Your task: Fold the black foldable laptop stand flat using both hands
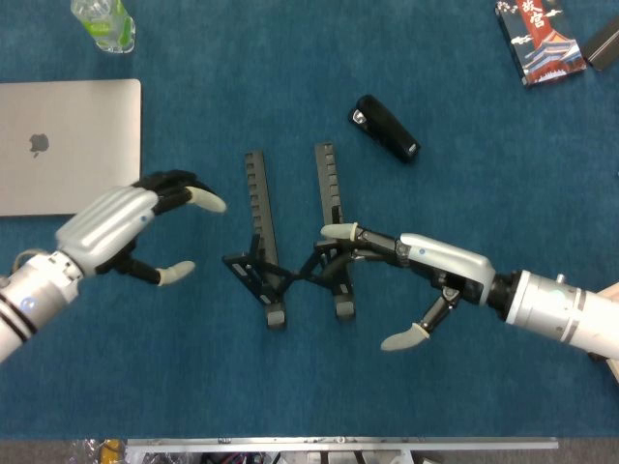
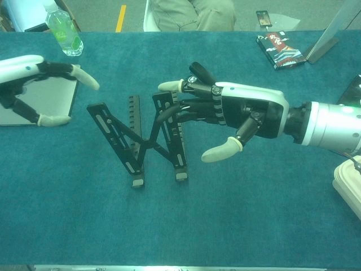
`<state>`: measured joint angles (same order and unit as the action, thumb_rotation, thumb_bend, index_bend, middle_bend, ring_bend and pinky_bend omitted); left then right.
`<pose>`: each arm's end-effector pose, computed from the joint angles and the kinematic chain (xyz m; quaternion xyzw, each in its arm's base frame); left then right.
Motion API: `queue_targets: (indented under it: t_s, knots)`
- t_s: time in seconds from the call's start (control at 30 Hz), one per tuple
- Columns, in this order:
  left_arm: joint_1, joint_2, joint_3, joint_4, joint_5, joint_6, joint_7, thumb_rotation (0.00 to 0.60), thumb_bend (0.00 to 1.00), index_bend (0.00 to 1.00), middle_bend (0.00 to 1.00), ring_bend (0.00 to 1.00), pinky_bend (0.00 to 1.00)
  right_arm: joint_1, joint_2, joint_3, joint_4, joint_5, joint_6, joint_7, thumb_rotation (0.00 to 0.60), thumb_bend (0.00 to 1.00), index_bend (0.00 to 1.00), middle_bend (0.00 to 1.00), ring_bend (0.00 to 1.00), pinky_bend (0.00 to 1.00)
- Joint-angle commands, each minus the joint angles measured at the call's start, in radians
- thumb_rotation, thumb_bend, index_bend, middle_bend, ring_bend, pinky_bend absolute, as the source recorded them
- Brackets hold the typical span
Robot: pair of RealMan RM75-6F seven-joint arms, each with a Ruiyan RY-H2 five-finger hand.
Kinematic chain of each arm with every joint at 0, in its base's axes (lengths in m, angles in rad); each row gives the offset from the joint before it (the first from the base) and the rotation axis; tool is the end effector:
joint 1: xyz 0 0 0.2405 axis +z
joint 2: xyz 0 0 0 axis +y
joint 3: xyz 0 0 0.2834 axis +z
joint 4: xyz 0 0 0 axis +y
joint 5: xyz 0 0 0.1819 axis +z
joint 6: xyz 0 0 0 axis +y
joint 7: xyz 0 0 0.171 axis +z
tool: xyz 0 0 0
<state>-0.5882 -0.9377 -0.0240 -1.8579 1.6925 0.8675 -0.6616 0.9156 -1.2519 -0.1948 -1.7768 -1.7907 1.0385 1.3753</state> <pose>-0.1832 0.2857 0.1302 -0.7034 -0.5636 -0.3874 0.1935 -0.0948 -0.2735 0.0369 -0.5607 0.7222 -0.3784 0.1447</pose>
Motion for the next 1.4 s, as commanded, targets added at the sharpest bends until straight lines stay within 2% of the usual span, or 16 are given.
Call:
queue_targets:
  t_s: [0.03, 0.23, 0.4, 0.63, 0.93, 1.4]
  knots:
    - [-0.128, -0.035, 0.012, 0.067, 0.04, -0.097, -0.24, 0.6, 0.28, 0.27, 0.24, 0.15, 0.18, 0.001, -0.002, 0.001, 0.001, 0.0, -0.004, -0.004, 0.6, 0.0, 0.03, 0.16, 0.03, 0.07]
    - [-0.235, -0.066, 0.057, 0.142, 0.101, -0.14, -0.486, 0.6, 0.3, 0.29, 0.28, 0.23, 0.25, 0.007, -0.008, 0.004, 0.002, 0.001, -0.011, -0.004, 0.6, 0.0, 0.03, 0.16, 0.03, 0.07]
    - [-0.336, -0.098, 0.124, 0.203, 0.156, -0.177, -0.703, 0.6, 0.3, 0.29, 0.33, 0.26, 0.34, 0.012, -0.016, 0.006, 0.006, 0.002, -0.019, -0.004, 0.6, 0.0, 0.03, 0.16, 0.03, 0.07]
    - [-0.445, -0.158, 0.212, 0.296, 0.215, -0.146, -0.929, 0.6, 0.3, 0.29, 0.35, 0.3, 0.42, 0.019, -0.027, 0.009, 0.011, 0.005, -0.027, -0.004, 0.6, 0.0, 0.03, 0.16, 0.03, 0.07]
    - [-0.519, -0.226, 0.278, 0.369, 0.216, -0.088, -1.091, 0.6, 0.3, 0.29, 0.35, 0.3, 0.42, 0.019, -0.028, 0.009, 0.013, 0.007, -0.025, -0.005, 0.6, 0.0, 0.03, 0.16, 0.03, 0.07]
    - [-0.571, -0.285, 0.367, 0.41, 0.201, -0.038, -1.185, 0.6, 0.3, 0.29, 0.35, 0.3, 0.42, 0.011, -0.025, -0.004, 0.025, -0.001, -0.007, 0.011, 0.6, 0.0, 0.03, 0.16, 0.03, 0.07]
